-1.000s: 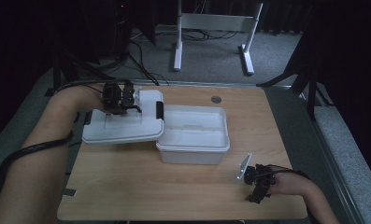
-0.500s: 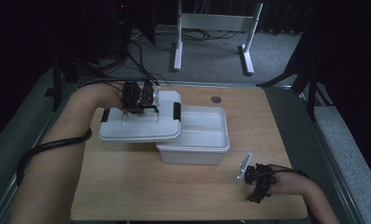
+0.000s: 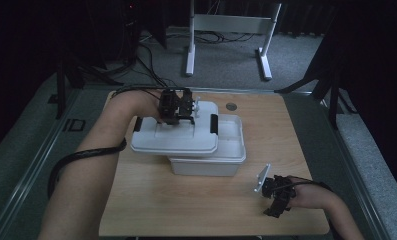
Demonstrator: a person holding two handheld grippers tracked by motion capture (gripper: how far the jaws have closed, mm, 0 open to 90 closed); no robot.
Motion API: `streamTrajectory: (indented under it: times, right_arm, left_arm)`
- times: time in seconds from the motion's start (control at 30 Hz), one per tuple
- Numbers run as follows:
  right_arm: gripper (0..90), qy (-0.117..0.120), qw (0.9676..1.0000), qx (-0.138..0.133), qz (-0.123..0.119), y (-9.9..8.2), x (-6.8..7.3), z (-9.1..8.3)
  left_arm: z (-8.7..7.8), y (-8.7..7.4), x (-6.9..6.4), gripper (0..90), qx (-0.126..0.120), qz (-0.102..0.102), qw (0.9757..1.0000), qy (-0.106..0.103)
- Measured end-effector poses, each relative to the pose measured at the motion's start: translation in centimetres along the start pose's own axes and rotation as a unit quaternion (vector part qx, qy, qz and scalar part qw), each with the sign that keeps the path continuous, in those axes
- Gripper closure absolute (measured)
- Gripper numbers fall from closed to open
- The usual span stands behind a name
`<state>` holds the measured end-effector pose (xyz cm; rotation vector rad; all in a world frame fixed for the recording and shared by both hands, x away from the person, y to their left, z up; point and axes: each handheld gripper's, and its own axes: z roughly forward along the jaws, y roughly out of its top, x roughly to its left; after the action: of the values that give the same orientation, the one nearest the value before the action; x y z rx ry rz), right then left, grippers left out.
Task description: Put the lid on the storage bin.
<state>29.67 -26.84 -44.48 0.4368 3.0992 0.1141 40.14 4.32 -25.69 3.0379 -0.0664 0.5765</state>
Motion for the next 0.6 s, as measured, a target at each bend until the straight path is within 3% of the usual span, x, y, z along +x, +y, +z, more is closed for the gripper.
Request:
streamTrajectory:
  times: [0.27, 0.6]
  right_arm:
    - [20.4, 0.001, 1.0000, -0.002, -0.001, 0.0, 0.1, -0.1]
    - [20.5, 0.007, 1.0000, 0.001, 0.001, -0.4, 0.1, 0.1]
  left_arm:
    - [0.8, 3.1, -0.1, 84.0, -0.003, 0.012, 0.9999, -0.009]
    - [1.4, 6.9, 0.1, 84.0, -0.028, 0.019, 0.9993, -0.018]
